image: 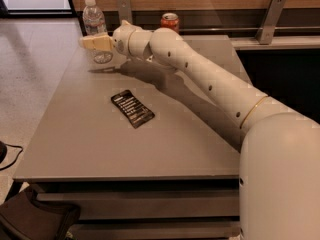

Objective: Knock water bottle over

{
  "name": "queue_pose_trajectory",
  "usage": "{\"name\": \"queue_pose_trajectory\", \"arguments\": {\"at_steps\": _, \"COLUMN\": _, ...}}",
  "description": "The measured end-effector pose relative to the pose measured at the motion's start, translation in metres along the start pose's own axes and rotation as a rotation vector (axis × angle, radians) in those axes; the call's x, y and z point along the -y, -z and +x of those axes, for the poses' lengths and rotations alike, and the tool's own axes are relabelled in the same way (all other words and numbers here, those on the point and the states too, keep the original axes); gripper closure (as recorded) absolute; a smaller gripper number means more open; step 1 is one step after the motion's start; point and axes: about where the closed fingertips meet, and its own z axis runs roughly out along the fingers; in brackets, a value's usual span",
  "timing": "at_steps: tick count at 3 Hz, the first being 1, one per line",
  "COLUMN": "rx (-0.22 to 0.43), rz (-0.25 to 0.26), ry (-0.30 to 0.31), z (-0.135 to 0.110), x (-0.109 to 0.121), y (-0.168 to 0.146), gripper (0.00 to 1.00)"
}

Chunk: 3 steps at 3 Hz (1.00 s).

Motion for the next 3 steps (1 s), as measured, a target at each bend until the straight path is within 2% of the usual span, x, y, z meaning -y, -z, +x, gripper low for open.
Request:
{"name": "queue_pose_trajectory", "arguments": {"at_steps": 2, "rx": -0.002, "rz": -0.010, "ry": -0.008, "z": 0.0052, "x": -0.0036, "y": -0.0109, "gripper": 0.46}}
{"name": "queue_pose_trajectory", "arguments": {"at_steps": 3, "rx": -0.003, "rz": -0.015, "ry": -0.009, "z": 0.0057, "x": -0.0066, "y": -0.0132, "gripper": 0.77}}
